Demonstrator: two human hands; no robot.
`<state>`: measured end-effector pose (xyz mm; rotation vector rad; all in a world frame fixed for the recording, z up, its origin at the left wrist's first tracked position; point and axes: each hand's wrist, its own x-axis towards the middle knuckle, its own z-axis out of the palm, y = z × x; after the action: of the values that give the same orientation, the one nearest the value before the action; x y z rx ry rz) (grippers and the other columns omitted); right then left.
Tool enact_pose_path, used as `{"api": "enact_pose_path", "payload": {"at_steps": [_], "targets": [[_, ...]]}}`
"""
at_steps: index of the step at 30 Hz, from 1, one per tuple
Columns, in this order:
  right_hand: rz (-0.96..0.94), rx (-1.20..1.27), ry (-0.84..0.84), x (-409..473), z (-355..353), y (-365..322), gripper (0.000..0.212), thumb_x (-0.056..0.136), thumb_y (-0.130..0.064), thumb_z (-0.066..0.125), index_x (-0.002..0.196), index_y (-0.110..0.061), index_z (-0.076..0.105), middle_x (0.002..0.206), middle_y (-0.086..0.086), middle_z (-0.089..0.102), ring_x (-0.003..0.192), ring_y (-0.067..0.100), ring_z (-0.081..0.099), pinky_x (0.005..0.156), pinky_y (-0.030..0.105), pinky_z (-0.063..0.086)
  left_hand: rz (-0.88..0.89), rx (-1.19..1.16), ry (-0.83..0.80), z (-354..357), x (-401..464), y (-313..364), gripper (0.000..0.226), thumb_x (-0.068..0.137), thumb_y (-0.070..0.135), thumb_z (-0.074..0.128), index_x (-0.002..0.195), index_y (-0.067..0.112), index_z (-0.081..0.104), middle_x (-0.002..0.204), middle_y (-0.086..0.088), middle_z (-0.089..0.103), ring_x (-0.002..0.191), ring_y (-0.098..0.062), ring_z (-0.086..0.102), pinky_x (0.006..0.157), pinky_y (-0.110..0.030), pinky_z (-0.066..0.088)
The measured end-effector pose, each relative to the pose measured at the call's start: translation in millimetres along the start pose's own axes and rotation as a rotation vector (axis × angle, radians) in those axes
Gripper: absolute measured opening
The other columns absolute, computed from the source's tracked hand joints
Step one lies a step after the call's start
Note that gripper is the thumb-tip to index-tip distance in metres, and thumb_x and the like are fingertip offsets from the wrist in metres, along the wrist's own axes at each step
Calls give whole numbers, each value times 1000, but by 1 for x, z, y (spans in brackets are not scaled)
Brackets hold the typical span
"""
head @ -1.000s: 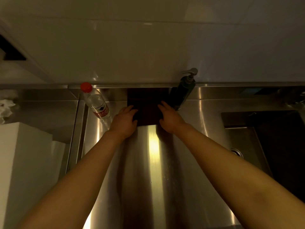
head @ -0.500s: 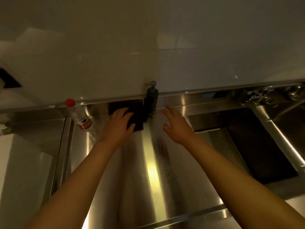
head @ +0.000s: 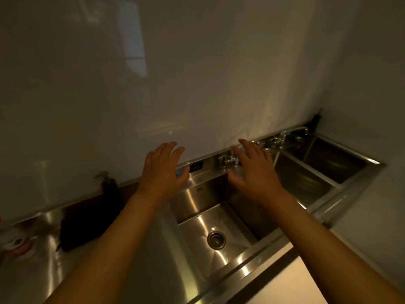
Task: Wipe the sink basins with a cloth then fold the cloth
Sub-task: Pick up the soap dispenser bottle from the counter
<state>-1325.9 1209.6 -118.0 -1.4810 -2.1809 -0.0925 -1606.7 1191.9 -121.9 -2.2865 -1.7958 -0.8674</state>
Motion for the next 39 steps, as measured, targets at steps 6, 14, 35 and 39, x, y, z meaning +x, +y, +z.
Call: {"api": "enact_pose_path", "payload": {"at_steps": [6,14,35,39], "targets": [[139,-98,140,-65,-118,122,70,93,-64,47,156,-35,30,167,-3,17,155,25,13,124,59,16,109,-74,80,15,44,136,67,94,53,57,154,25,43,161,-5,40,149,-29,35,118,-55,34],[342,-152,320,-155,-232,224,68,95,-57,53,154,-32,33,166,0,24,152,26,23,122,53,20,280,-173,81,33,88,279,67,96,49,63,155,28,40,162,-3,37,150,-27,33,119,-53,35],[856,-499,406,-287,-361,358,66,96,-56,51,155,-31,35,167,-1,22,153,20,20,123,46,16,725,-599,1,159,196,546,60,95,39,69,149,21,51,155,-7,46,146,-28,40,113,-62,40],[878,-543,455,-269,-376,383,66,95,-53,53,154,-29,37,166,-1,25,152,19,22,123,46,18,775,-620,25,179,234,576,57,96,42,65,147,20,54,153,-6,49,145,-28,41,115,-59,39]]}}
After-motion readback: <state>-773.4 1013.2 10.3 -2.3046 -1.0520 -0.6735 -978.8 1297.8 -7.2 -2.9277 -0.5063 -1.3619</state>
